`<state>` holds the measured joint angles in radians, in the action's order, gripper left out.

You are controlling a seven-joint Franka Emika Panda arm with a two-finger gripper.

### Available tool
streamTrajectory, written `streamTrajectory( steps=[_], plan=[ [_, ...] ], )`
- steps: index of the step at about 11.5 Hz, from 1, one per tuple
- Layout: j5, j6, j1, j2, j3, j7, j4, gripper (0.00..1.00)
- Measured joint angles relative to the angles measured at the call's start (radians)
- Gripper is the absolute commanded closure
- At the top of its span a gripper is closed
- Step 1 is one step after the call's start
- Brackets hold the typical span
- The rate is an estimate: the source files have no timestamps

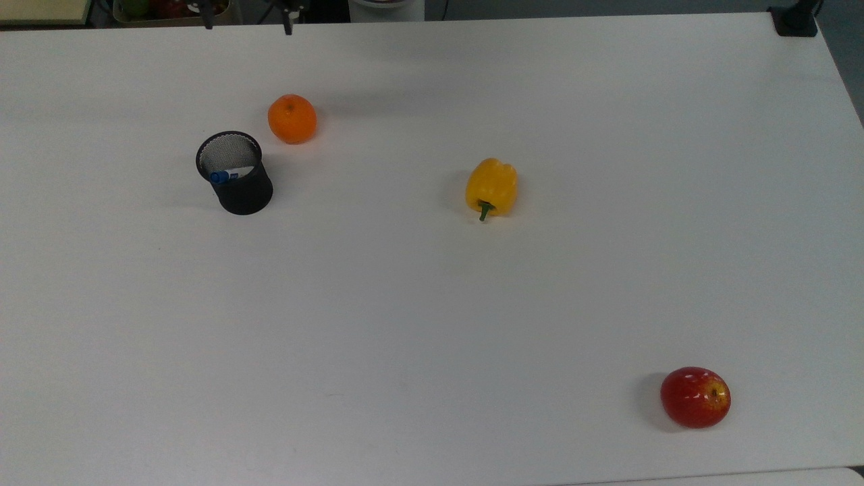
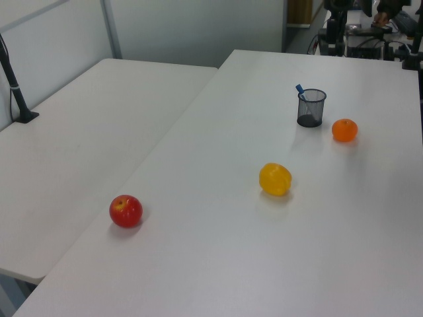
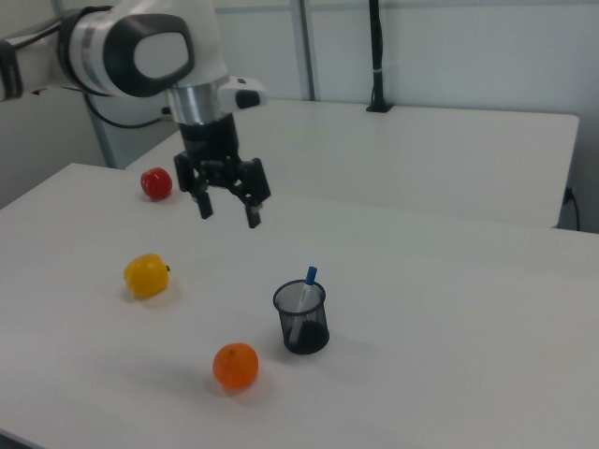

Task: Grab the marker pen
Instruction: 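Lower the open gripper over the marker in the pen cup, then close the gripper on the blue-capped marker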

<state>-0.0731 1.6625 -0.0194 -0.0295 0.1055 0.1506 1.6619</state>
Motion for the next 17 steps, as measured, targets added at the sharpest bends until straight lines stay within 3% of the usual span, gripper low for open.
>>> streamTrajectory(
  steps=[7,11,13,16,17],
  plan=[
    [0.000,0.252,-0.066,-0.166,0.000,0.002,-0.027,0.00],
    [0.000,0.388,-0.085,-0.261,0.000,-0.099,-0.022,0.11],
    [0.000,0.440,-0.089,-0.301,0.000,-0.151,-0.018,0.23],
    [0.000,0.455,-0.089,-0.334,0.000,-0.174,-0.002,0.55],
    [0.000,0.457,-0.089,-0.336,-0.001,-0.174,0.004,0.61]
  ],
)
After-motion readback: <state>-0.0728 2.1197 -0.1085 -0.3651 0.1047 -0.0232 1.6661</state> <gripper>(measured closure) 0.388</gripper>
